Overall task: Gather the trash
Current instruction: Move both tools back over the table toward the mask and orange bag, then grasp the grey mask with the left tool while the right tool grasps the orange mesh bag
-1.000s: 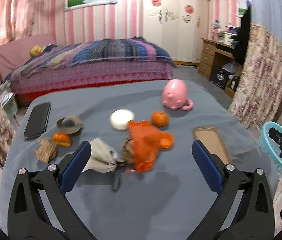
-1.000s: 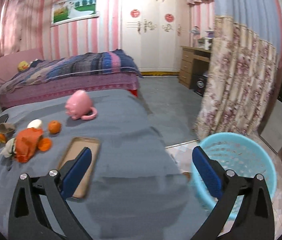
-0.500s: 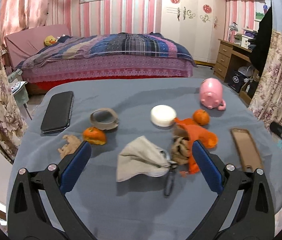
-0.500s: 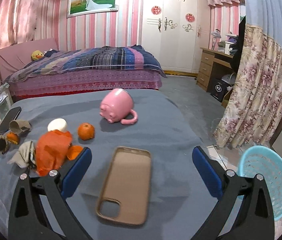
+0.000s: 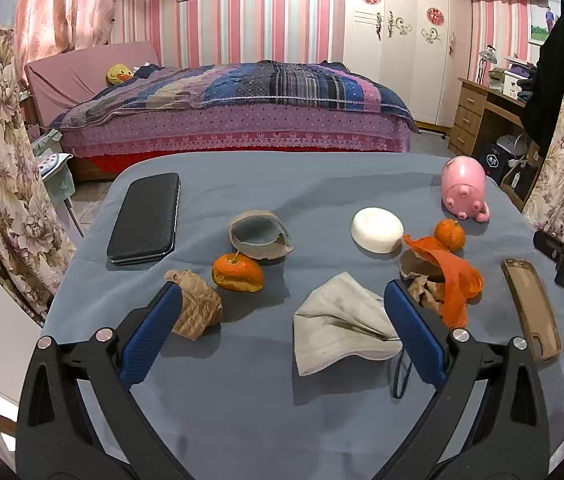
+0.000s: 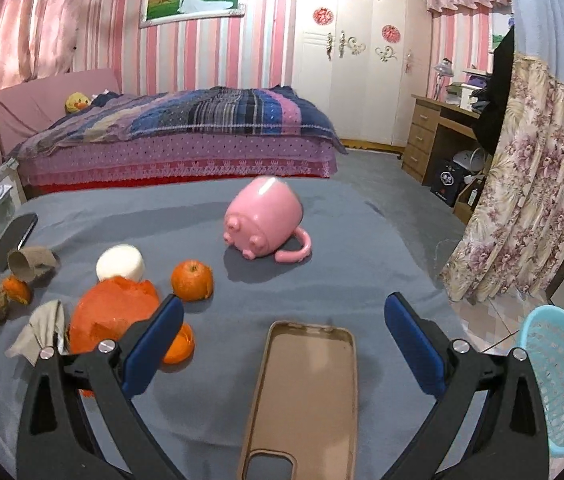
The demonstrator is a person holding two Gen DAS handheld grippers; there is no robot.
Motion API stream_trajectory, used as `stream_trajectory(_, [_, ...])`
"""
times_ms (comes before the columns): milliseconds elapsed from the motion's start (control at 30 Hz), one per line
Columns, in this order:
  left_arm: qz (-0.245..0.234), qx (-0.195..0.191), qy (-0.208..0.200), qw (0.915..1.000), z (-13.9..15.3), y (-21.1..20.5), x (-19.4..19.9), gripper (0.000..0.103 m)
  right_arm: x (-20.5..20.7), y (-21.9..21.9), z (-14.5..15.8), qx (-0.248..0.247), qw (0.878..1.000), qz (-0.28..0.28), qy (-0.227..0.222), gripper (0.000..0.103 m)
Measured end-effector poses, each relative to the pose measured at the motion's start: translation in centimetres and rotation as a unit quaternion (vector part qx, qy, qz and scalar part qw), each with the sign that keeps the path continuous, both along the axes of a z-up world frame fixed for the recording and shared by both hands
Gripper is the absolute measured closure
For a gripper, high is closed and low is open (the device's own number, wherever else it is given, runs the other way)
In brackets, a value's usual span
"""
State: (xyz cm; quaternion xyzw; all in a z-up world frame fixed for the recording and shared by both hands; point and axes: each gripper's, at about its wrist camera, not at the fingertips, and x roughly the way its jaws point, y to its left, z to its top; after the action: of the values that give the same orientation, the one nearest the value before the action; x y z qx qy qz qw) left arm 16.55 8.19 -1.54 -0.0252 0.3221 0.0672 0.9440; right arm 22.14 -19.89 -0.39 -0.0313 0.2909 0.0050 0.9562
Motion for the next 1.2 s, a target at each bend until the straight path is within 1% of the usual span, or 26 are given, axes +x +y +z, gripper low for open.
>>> stream_trajectory(200, [0.002,0.000,0.007,1.0000,-0.7,0.3,0.6,0.006,0.2,-0.2,-1.2,-0.013,1.000,0.012,0.007,0.005])
stream_trajectory(367, [0.009,0.002,0.018,0.9998,-1.5,0.3,1.1,0.006,0.5,-1.4,-1.6,-0.005,1.000,0.001,0.015,0.005])
stream_trajectory(500, [0.011,-0.010,0.025,0.9996,-2.0,0.7,1.4,0.006,0.8,-2.0,-1.9,-0.010,1.000,-0.009,0.022,0.005])
stream_trajectory(600, [0.015,-0.022,0.037,0.9989,-2.5,1.0,1.8,0.006,1.1,-2.3,-2.2,-0.015,0.999,-0.013,0.025,0.005])
stream_trajectory(733, [0.015,-0.038,0.060,0.9973,-3.6,1.2,2.6,0.006,1.3,-2.8,-2.2,-0.004,0.999,-0.017,0.028,0.005])
stream_trajectory(800, [0.011,-0.046,0.075,0.9960,-4.4,1.0,3.0,0.006,1.4,-2.9,-2.3,0.002,0.999,-0.016,0.029,0.005])
stream_trajectory(933, [-0.010,-0.046,0.109,0.9929,-5.9,-0.1,3.8,0.006,1.4,-2.5,-2.5,0.004,0.999,-0.008,0.031,0.005])
stream_trajectory(1000, [-0.013,-0.042,0.110,0.9930,-6.0,-0.5,3.9,0.015,1.5,-2.0,-2.6,0.000,0.999,-0.003,0.032,0.005])
stream_trajectory(1033, [-0.025,-0.057,0.111,0.9919,-6.0,-0.5,4.0,0.030,1.5,-1.9,-2.7,-0.001,0.999,-0.001,0.033,0.005])
stream_trajectory(1067, [-0.035,-0.075,0.113,0.9901,-6.0,-0.5,4.0,0.039,1.5,-1.7,-2.8,-0.002,0.999,0.002,0.034,0.005])
stream_trajectory(1100, [-0.043,-0.091,0.113,0.9884,-5.9,-0.5,4.0,0.050,1.4,-1.5,-2.8,-0.002,0.999,0.004,0.035,0.005])
stream_trajectory(1133, [-0.050,-0.093,0.113,0.9880,-5.7,-0.8,4.0,0.059,1.4,-1.2,-2.9,-0.002,0.999,0.009,0.035,0.005])
stream_trajectory(1200, [-0.052,-0.074,0.110,0.9897,-5.4,-1.5,3.7,0.063,1.2,-0.6,-2.8,-0.003,0.999,0.018,0.035,0.005])
